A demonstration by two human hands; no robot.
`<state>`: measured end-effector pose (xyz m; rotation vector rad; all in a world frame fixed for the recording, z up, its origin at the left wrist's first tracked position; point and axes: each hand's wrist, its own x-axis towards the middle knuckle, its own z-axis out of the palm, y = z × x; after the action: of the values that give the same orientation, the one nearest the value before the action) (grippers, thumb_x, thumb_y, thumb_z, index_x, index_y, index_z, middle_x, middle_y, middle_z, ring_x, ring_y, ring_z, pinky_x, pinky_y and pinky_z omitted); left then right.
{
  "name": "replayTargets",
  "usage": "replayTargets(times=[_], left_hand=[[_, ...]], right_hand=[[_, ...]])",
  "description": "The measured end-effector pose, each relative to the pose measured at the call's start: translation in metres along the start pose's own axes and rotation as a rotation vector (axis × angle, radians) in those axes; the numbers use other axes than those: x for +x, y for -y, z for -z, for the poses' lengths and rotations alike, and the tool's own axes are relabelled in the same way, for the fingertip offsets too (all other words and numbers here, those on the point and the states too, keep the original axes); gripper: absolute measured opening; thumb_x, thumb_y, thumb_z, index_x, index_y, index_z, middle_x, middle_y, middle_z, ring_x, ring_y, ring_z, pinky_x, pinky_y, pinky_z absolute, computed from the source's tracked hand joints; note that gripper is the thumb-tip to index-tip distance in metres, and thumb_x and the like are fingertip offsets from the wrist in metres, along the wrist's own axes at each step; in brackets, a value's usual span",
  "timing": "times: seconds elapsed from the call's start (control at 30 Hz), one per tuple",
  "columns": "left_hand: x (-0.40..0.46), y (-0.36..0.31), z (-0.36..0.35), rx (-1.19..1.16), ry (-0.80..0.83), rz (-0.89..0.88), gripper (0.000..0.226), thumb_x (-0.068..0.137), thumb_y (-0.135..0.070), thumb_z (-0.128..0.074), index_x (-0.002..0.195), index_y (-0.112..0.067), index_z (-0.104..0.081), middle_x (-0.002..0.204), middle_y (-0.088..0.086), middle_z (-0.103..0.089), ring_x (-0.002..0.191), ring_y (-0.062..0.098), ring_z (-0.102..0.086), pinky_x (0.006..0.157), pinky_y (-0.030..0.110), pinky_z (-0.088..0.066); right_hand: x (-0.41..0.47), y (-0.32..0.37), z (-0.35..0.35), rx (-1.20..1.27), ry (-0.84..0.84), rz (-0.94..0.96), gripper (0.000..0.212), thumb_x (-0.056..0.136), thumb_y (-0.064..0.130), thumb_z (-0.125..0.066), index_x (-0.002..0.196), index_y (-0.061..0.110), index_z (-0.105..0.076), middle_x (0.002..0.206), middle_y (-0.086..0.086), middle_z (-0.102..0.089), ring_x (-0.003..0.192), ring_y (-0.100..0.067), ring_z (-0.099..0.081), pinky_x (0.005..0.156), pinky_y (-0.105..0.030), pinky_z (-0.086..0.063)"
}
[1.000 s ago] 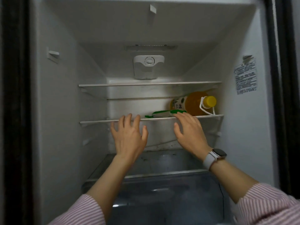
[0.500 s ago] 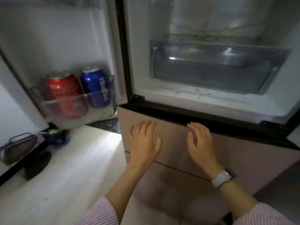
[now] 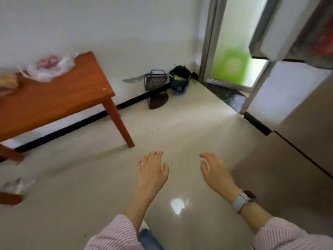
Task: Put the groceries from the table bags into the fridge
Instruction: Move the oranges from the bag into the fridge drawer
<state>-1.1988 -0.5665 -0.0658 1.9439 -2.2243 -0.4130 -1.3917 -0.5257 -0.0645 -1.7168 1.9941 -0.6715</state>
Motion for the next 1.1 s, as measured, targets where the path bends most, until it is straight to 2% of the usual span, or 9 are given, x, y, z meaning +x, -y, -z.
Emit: replayTargets(times=[0.13,0.27,0.37,0.5,0.67,0.83,0.9,1.0,1.1], left_hand=[[0.03,0.139,0.068,-0.022,-0.12,0.154,0.043,0.093,-0.031,-0.041,0.134,-0.019,-0.041,0.137,-0.001,-0.045,0.125,0.019,-0.042,0.104,0.035,-0.027],[0.052,0.277,0.138,-0.011,-0.249,0.327,0.04,0.092,-0.027,-0.043,0.131,-0.017,-0.046,0.134,0.003,-0.049,0.119,0.023,-0.048,0.1,0.04,-0.036],[0.069,0.355,0.177,-0.015,-0.323,0.42,0.038,0.092,-0.026,-0.046,0.127,-0.012,-0.05,0.129,0.008,-0.053,0.117,0.027,-0.051,0.096,0.042,-0.04],[0.095,0.427,0.206,-0.063,-0.398,0.527,0.037,0.089,-0.021,-0.052,0.125,-0.011,-0.053,0.126,0.01,-0.057,0.116,0.03,-0.052,0.095,0.042,-0.04],[0.149,0.502,0.217,-0.129,-0.42,0.55,0.036,0.092,-0.022,-0.049,0.127,-0.012,-0.05,0.13,0.005,-0.052,0.12,0.023,-0.047,0.097,0.035,-0.036],[0.239,0.591,0.251,-0.224,-0.494,0.607,0.037,0.092,-0.02,-0.05,0.128,-0.013,-0.049,0.132,0.005,-0.049,0.121,0.022,-0.045,0.097,0.034,-0.04],[0.273,0.623,0.272,-0.254,-0.525,0.624,0.038,0.092,-0.02,-0.049,0.13,-0.014,-0.047,0.134,0.004,-0.048,0.123,0.02,-0.044,0.098,0.029,-0.038],[0.309,0.667,0.299,-0.268,-0.574,0.648,0.038,0.093,-0.021,-0.048,0.131,-0.016,-0.045,0.134,0.002,-0.047,0.122,0.015,-0.045,0.091,0.019,-0.033],[0.333,0.708,0.316,-0.236,-0.602,0.676,0.036,0.093,-0.02,-0.049,0.129,-0.014,-0.047,0.131,0.002,-0.048,0.117,0.013,-0.047,0.086,0.016,-0.032]], right_hand=[[0.073,0.135,-0.094,0.012,0.117,0.224,0.044,0.086,0.028,-0.035,0.117,0.006,-0.057,0.118,-0.013,-0.06,0.113,-0.031,-0.051,0.098,-0.039,-0.038],[0.128,0.271,-0.179,0.07,0.239,0.435,0.031,0.093,0.016,-0.043,0.12,0.006,-0.055,0.122,-0.011,-0.058,0.115,-0.028,-0.051,0.098,-0.033,-0.035],[0.158,0.35,-0.22,0.106,0.322,0.518,0.031,0.095,0.017,-0.041,0.122,0.008,-0.053,0.125,-0.007,-0.056,0.117,-0.024,-0.049,0.097,-0.026,-0.033],[0.204,0.422,-0.27,0.112,0.405,0.59,0.032,0.095,0.015,-0.04,0.123,0.007,-0.053,0.127,-0.009,-0.055,0.121,-0.024,-0.047,0.097,-0.023,-0.031],[0.274,0.49,-0.335,0.118,0.483,0.624,0.033,0.095,0.016,-0.039,0.126,0.008,-0.049,0.129,-0.007,-0.052,0.12,-0.021,-0.047,0.092,-0.02,-0.031],[0.372,0.568,-0.395,0.15,0.478,0.646,0.032,0.093,0.012,-0.043,0.123,0.006,-0.052,0.125,-0.011,-0.055,0.118,-0.024,-0.05,0.097,-0.026,-0.034],[0.411,0.605,-0.415,0.162,0.472,0.661,0.032,0.092,0.01,-0.044,0.123,0.006,-0.052,0.124,-0.011,-0.056,0.117,-0.025,-0.051,0.099,-0.029,-0.035],[0.455,0.659,-0.447,0.148,0.497,0.714,0.034,0.091,0.009,-0.045,0.124,0.006,-0.051,0.123,-0.013,-0.056,0.115,-0.027,-0.052,0.099,-0.033,-0.036],[0.487,0.705,-0.481,0.134,0.526,0.771,0.035,0.089,0.007,-0.046,0.123,0.006,-0.052,0.122,-0.013,-0.056,0.115,-0.029,-0.052,0.099,-0.035,-0.037]])
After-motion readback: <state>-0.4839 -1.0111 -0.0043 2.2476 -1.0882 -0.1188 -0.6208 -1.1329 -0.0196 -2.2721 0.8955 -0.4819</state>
